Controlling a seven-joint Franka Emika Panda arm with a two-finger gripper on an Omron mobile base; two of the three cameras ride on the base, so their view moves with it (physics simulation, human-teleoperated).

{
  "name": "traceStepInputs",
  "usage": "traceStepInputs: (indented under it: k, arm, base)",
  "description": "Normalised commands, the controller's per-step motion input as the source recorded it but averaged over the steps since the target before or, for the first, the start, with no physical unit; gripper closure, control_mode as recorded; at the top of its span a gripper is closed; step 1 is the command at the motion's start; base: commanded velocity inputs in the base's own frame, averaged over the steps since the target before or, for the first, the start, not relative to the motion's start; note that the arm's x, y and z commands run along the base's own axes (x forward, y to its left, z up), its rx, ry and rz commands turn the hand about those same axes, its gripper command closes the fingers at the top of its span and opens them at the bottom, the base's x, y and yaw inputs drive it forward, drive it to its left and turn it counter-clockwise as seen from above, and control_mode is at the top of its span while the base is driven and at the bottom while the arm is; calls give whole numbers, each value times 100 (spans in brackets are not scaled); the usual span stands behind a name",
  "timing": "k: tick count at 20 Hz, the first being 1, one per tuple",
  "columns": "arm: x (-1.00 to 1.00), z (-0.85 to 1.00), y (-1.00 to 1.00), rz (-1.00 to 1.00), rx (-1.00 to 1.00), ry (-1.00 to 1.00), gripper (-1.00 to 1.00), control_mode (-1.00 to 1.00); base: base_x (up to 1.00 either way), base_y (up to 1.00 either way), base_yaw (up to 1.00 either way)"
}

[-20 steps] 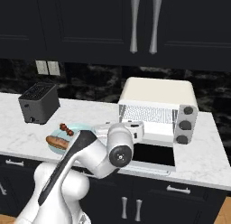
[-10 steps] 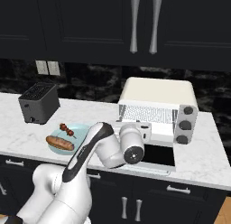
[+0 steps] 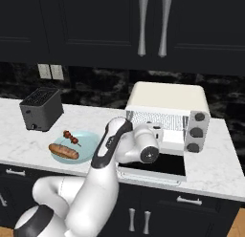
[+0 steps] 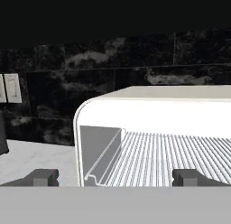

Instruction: Pick up the kebab skewer and baguette bread, and place them inside the toaster oven. Close the toaster oven door and start by setting the timer.

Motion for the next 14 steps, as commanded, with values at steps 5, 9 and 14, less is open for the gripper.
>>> traceStepInputs:
  k: [5, 9, 14]
  arm:
    - [30, -22, -28, 3, 0, 0, -100, -100]
    - [31, -18, -15, 0, 0, 0, -100, -100]
    - [35, -15, -5, 0, 1, 0, -100, -100]
  base:
    - [0, 0, 0]
    - [0, 0, 0]
    - [0, 0, 0]
